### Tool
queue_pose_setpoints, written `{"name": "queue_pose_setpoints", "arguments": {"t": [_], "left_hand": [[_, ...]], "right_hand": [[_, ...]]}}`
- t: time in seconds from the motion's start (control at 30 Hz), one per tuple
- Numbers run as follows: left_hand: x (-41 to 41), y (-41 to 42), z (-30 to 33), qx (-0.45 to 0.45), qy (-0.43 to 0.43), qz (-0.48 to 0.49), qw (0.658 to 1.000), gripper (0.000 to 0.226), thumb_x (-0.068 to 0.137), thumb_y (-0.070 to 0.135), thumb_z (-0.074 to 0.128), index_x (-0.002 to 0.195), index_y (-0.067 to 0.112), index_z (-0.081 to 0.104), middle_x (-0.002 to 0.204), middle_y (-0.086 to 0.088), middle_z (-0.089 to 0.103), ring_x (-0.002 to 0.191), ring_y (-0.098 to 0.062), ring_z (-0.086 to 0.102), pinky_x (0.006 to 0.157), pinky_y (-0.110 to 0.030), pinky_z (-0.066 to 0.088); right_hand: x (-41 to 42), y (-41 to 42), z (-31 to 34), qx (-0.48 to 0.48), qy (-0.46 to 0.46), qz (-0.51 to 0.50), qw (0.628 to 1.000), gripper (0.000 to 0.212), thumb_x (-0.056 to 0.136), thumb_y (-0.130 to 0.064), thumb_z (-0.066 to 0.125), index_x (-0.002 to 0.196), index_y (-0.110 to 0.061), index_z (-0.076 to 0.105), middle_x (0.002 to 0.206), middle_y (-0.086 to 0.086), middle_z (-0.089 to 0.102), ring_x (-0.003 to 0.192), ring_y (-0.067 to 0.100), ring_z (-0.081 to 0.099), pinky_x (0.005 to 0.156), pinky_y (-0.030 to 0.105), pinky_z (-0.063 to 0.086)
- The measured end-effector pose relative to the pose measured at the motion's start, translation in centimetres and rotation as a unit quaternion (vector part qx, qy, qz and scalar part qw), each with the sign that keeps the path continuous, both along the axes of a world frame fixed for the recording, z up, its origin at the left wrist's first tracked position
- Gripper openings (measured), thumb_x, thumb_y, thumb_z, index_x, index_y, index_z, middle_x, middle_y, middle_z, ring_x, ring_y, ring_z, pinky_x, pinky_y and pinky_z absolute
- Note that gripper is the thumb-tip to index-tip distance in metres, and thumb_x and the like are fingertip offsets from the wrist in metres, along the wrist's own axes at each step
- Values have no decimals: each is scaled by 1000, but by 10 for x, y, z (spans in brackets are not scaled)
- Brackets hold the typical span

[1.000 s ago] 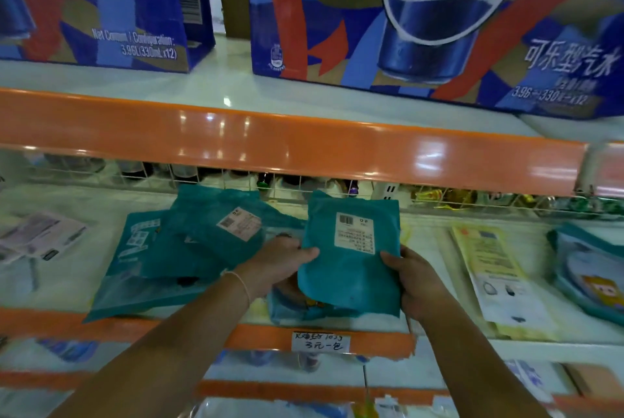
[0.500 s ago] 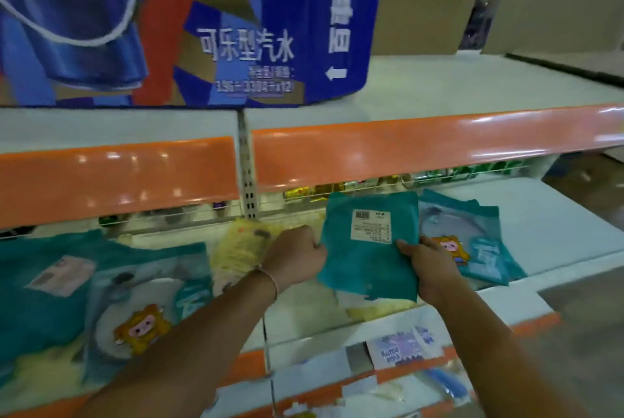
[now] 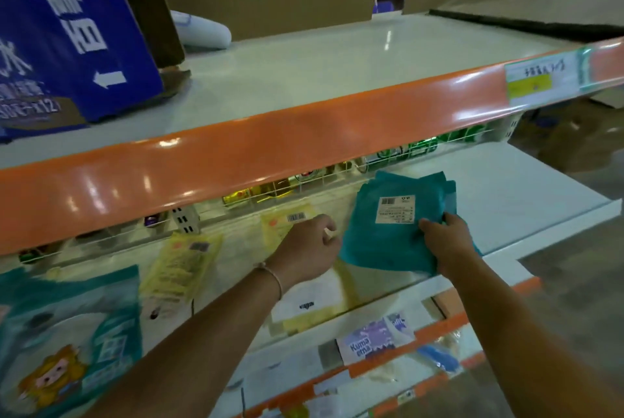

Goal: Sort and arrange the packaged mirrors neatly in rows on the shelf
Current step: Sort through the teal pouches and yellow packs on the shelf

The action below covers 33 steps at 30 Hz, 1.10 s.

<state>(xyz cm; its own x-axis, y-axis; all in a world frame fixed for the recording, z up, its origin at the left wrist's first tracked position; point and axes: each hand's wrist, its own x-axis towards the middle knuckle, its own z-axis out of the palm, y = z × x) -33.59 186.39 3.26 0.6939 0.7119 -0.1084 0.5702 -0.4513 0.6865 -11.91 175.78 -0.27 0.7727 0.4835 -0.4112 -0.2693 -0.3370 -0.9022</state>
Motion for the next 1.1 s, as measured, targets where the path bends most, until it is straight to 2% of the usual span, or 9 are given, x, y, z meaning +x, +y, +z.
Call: {"name": "queue_pose_setpoints", "arguments": {"t": [0.13,0.27,0.4,0.5,0.6,0.73,0.8,0.9,1.1], "left_hand": [[12,-1,-1,5,10,-1,1000,29,97,33,51,123,19,53,100,2,64,74,-13,60,61,-25,47],[18,-1,-1,12,13,0,1000,32,98,34,50,126,20,52,102,3,64,74,-13,61,65,-29,51],[21,-3,-3,10,6,6,1000,31,98,32,50,126,19,52,102,4,63,66,-7,55,56,-23,44],[22,-5,-6,20,9,7,1000,32,98,32,50,127,20,52,101,5,63,71,-5,55,60,-22,42],[20,-5,-8,32,15,11,999,32,98,33,51,126,20,53,102,5,64,80,-8,57,70,-23,44],[11,-1,-14,35,14,19,999,31,97,33,51,124,19,54,103,4,65,80,-12,58,72,-25,45],[4,2,-17,28,7,27,999,30,97,31,52,124,17,55,101,2,65,78,-14,60,72,-28,49],[-14,5,-18,20,-2,40,999,29,97,26,53,122,14,56,99,0,63,79,-18,61,74,-32,53],[-89,22,-17,57,21,104,993,28,97,27,52,121,14,57,91,6,61,69,-9,58,66,-24,49]], "right_hand": [[15,-3,3,-20,-52,17,998,20,95,-12,54,116,-13,53,107,8,61,83,22,61,60,30,52],[23,-2,5,-46,-110,27,992,25,92,-16,59,116,-16,55,114,10,64,97,29,63,83,45,58],[28,-3,6,-91,-159,32,983,49,92,-22,65,137,-18,45,126,8,58,103,30,62,82,44,58],[29,-4,3,-123,-205,37,970,53,93,-25,63,141,-17,41,130,11,57,106,31,61,85,45,57],[26,-6,1,-166,-268,48,948,53,94,-30,60,142,-17,40,129,13,53,113,34,55,90,48,51],[18,0,-1,-243,-375,69,892,51,91,-30,57,140,-19,42,137,12,42,128,36,35,108,52,30],[3,12,2,-226,-407,84,881,50,90,-30,59,138,-21,45,140,12,40,130,36,32,111,51,25],[-31,37,6,-168,-459,124,864,45,88,-30,61,131,-16,55,133,16,48,122,37,39,106,47,29],[-110,79,12,-54,-457,227,858,33,87,-23,64,117,-11,66,121,14,62,115,31,52,98,37,40]]}}
